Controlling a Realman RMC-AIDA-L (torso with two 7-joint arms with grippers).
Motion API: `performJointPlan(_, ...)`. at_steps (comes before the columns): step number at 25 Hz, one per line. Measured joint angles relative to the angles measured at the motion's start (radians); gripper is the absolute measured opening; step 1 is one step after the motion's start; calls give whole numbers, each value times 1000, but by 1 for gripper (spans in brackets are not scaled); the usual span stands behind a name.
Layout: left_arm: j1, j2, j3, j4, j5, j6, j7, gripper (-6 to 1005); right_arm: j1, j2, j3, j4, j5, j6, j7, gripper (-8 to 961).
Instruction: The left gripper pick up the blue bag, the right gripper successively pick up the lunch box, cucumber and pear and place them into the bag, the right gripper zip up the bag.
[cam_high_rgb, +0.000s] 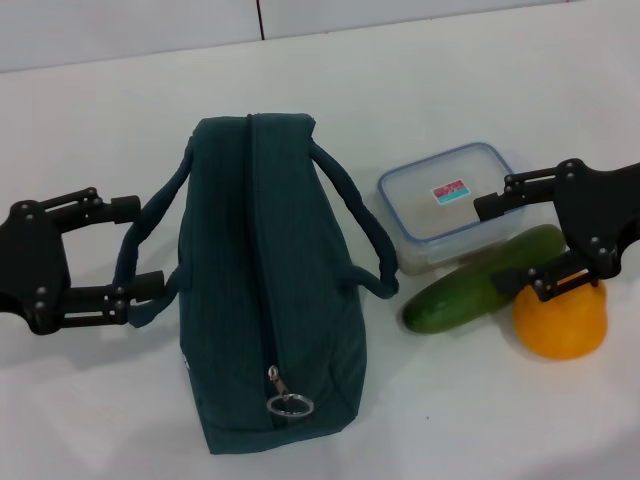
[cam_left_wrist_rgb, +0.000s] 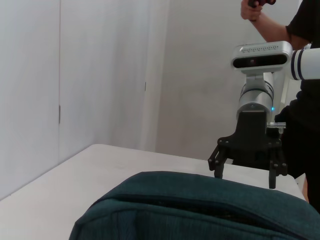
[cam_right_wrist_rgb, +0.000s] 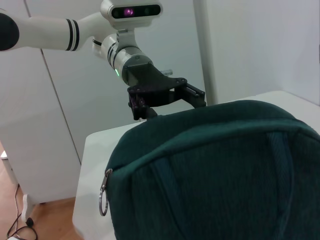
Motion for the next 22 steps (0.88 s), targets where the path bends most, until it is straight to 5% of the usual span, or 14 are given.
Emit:
performJointPlan(15,-2,-3,-19,4,-5,-9,-24,875,-10,11,8,-1,3,4,-13,851)
performJointPlan(22,-11,-29,-73,164,18,-9,-298,870,-12,14,9,-2,5,13,-20,849)
